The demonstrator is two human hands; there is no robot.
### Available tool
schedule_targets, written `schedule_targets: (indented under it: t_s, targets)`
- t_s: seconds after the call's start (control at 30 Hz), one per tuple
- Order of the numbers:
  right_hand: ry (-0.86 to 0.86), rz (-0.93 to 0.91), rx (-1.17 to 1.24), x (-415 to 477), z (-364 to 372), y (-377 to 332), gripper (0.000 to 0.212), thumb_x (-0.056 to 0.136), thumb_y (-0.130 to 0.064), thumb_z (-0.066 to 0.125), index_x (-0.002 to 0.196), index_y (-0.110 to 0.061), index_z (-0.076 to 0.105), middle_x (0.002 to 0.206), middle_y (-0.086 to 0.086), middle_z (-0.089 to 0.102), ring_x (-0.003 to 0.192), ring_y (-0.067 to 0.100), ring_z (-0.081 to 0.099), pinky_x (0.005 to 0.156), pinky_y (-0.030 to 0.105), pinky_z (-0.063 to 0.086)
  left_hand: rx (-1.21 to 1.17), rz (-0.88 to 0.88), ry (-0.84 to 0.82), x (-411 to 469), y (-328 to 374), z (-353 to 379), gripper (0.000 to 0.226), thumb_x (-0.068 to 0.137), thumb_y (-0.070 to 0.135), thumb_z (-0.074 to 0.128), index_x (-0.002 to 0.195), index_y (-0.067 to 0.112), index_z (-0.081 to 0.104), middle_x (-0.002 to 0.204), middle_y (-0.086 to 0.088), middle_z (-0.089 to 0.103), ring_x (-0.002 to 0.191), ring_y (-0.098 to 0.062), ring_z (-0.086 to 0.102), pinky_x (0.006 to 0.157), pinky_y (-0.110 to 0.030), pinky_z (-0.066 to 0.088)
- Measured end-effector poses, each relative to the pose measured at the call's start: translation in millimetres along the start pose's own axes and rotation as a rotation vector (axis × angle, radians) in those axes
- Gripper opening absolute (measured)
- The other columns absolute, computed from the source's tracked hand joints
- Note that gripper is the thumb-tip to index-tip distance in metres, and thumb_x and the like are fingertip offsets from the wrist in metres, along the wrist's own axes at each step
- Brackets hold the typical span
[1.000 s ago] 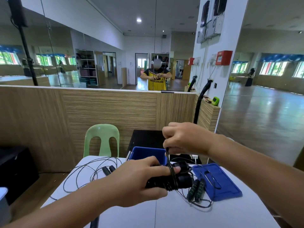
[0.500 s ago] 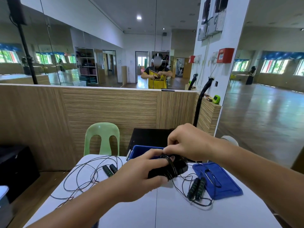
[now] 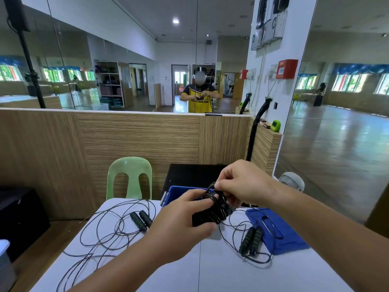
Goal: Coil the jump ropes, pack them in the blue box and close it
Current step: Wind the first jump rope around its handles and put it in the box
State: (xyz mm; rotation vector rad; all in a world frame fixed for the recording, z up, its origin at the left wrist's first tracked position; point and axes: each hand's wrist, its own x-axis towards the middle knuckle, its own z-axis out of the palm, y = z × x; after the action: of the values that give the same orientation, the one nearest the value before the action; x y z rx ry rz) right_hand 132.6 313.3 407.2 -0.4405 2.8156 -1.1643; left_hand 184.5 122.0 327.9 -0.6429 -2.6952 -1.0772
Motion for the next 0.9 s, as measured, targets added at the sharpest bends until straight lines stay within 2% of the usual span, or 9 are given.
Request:
schedule_targets:
  t_s: [0.1, 0.17, 0.3, 0.43, 0.5, 0.57, 0.73, 0.8, 0.9]
  targets:
    - [0.171, -0.107, -0.207, 4.3, 12.4, 0.5, 0.018, 0.093, -0.018, 0.064, 0.079, -0.015, 0.075, 0.068, 0.0, 0.073, 0.056, 0.012, 0.07, 0.054, 0.028, 0.06, 0.175, -0.033, 0.068, -0.4, 6.6, 9.0, 0.032, 0.088, 0.049, 0.062, 0.12, 0.047, 0.06, 0.142, 0.035, 0.037, 0.105, -0.003, 0.055, 0.078, -0.023, 0.052]
    - [0.272, -0.159, -0.319, 6.3, 20.1, 0.7, 0.017, 0.092, -0.023, 0.064, 0.081, -0.019, 0.076, 0.071, -0.005, 0.071, 0.063, 0.005, 0.065, 0.058, 0.022, 0.051, 0.218, -0.061, 0.111, 0.1, 9.5, 14.7, 0.034, 0.09, 0.05, 0.059, 0.123, 0.047, 0.057, 0.146, 0.031, 0.035, 0.108, -0.008, 0.056, 0.079, -0.025, 0.05]
    - [0.41, -0.235, -0.283, 6.3, 35.0, 4.7, 0.015, 0.092, -0.026, 0.064, 0.083, -0.022, 0.076, 0.077, -0.009, 0.071, 0.075, 0.006, 0.064, 0.07, 0.026, 0.05, 0.22, -0.094, 0.159, 1.1, 9.7, 18.0, 0.032, 0.091, 0.052, 0.057, 0.122, 0.046, 0.056, 0.148, 0.028, 0.033, 0.104, -0.013, 0.059, 0.078, -0.031, 0.054]
    - [0.427, -0.188, 0.041, 1.0, 43.8, 13.4, 0.006, 0.085, -0.024, 0.073, 0.087, -0.026, 0.078, 0.073, -0.011, 0.074, 0.071, 0.003, 0.069, 0.071, 0.023, 0.058, 0.163, -0.116, 0.188, 0.4, 5.8, 16.5, 0.03, 0.093, 0.049, 0.059, 0.123, 0.044, 0.06, 0.145, 0.028, 0.036, 0.107, -0.006, 0.056, 0.082, -0.029, 0.053]
    - [0.385, -0.123, 0.27, -3.7, 47.0, 18.5, 0.013, 0.084, -0.016, 0.075, 0.092, -0.026, 0.078, 0.076, -0.005, 0.076, 0.072, 0.009, 0.073, 0.073, 0.031, 0.064, 0.143, -0.134, 0.201, -0.2, 2.6, 14.9, 0.033, 0.093, 0.048, 0.06, 0.126, 0.045, 0.06, 0.145, 0.028, 0.037, 0.11, -0.003, 0.054, 0.086, -0.027, 0.052]
    - [0.346, -0.108, 0.353, -9.2, 51.9, 22.9, 0.021, 0.085, -0.007, 0.074, 0.096, -0.026, 0.077, 0.081, -0.002, 0.078, 0.078, 0.01, 0.074, 0.076, 0.031, 0.064, 0.131, -0.154, 0.209, -0.8, -0.5, 14.7, 0.037, 0.094, 0.048, 0.062, 0.131, 0.045, 0.06, 0.146, 0.029, 0.037, 0.114, -0.002, 0.053, 0.087, -0.024, 0.05]
    - [0.341, -0.179, 0.236, -23.2, 72.4, 26.1, 0.035, 0.08, 0.002, 0.071, 0.102, -0.026, 0.076, 0.089, -0.011, 0.075, 0.087, -0.003, 0.069, 0.076, 0.009, 0.052, 0.107, -0.177, 0.218, -2.7, -3.4, 18.8, 0.038, 0.092, 0.045, 0.065, 0.13, 0.043, 0.062, 0.134, 0.033, 0.037, 0.108, -0.001, 0.052, 0.085, -0.028, 0.053]
    - [0.406, -0.211, 0.153, -24.7, 80.0, 29.4, 0.032, 0.081, -0.004, 0.073, 0.104, -0.026, 0.076, 0.092, -0.014, 0.074, 0.092, -0.002, 0.068, 0.079, 0.011, 0.053, 0.104, -0.177, 0.229, -2.7, -4.0, 19.6, 0.037, 0.093, 0.044, 0.065, 0.13, 0.044, 0.062, 0.126, 0.035, 0.034, 0.102, 0.0, 0.049, 0.084, -0.025, 0.053]
    - [0.497, -0.24, 0.074, -25.8, 86.6, 35.5, 0.024, 0.082, -0.013, 0.075, 0.103, -0.024, 0.079, 0.09, -0.016, 0.073, 0.094, 0.004, 0.066, 0.081, 0.028, 0.058, 0.117, -0.169, 0.229, -3.4, -3.8, 21.5, 0.033, 0.092, 0.043, 0.064, 0.125, 0.045, 0.061, 0.129, 0.034, 0.036, 0.097, 0.003, 0.047, 0.072, -0.01, 0.041]
